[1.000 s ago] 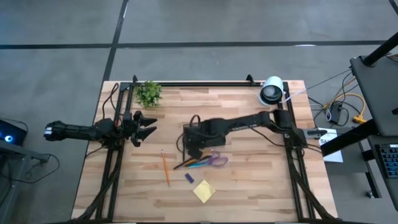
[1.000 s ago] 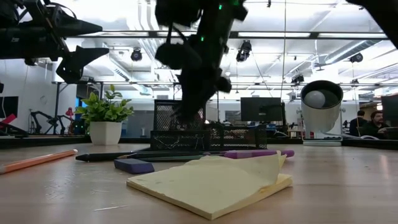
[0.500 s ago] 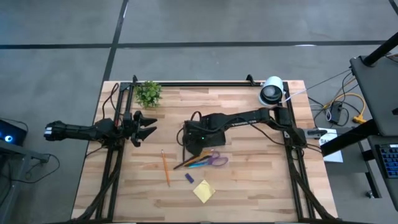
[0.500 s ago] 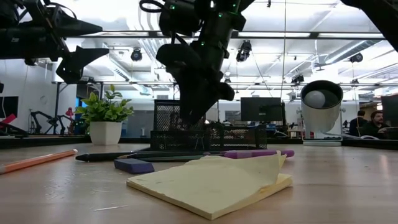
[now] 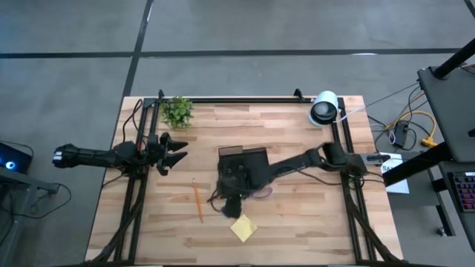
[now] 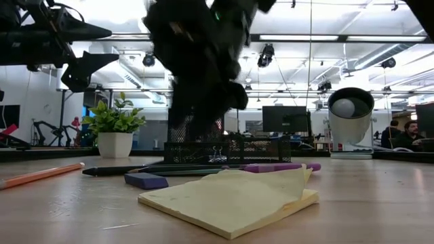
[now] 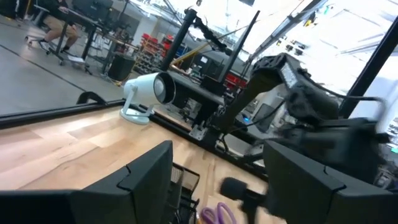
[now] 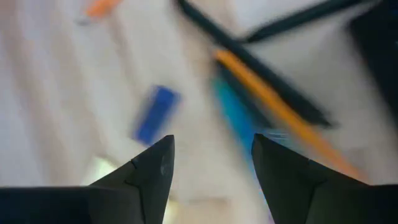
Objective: Pick and place office supplies into organizer
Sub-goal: Put the blue eraser into the black desk organizer
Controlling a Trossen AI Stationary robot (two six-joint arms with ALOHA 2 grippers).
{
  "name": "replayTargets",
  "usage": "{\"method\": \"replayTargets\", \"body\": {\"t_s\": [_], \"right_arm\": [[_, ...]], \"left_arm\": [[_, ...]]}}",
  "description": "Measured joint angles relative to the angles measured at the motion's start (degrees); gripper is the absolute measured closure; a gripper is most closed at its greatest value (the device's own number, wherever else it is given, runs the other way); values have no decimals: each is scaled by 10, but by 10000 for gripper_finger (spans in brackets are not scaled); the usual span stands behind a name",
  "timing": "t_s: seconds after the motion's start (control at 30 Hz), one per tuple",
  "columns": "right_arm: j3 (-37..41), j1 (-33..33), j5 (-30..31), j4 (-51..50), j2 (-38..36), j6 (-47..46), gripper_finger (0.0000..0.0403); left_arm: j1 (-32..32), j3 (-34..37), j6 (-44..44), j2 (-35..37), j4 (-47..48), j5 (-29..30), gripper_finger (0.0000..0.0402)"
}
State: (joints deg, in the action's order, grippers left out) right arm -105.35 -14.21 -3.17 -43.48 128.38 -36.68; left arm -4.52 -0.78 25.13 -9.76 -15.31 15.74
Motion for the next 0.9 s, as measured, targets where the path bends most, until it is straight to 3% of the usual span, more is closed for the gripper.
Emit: {"method": "replayTargets", "body": {"t_s": [0.23,0.4,0.63,0.77,0.9], "right_arm": [[-82,-34,98,-18,62,-71,200],[-142,-41,107,-31,114,-139,200],[-246,-53,126,-108,171,-153,200],[-277,-64,157,-180,189,-159,199],[-286,-67,169,-189,187,-160,199]], "left_arm": [[0,0,1,-5,22,-42,166],[0,0,1,-10,27,-51,166],[0,0,0,-8,29,-68,166],[0,0,0,-8,31,-73,166],[0,0,-1,-8,38,-74,166]]}}
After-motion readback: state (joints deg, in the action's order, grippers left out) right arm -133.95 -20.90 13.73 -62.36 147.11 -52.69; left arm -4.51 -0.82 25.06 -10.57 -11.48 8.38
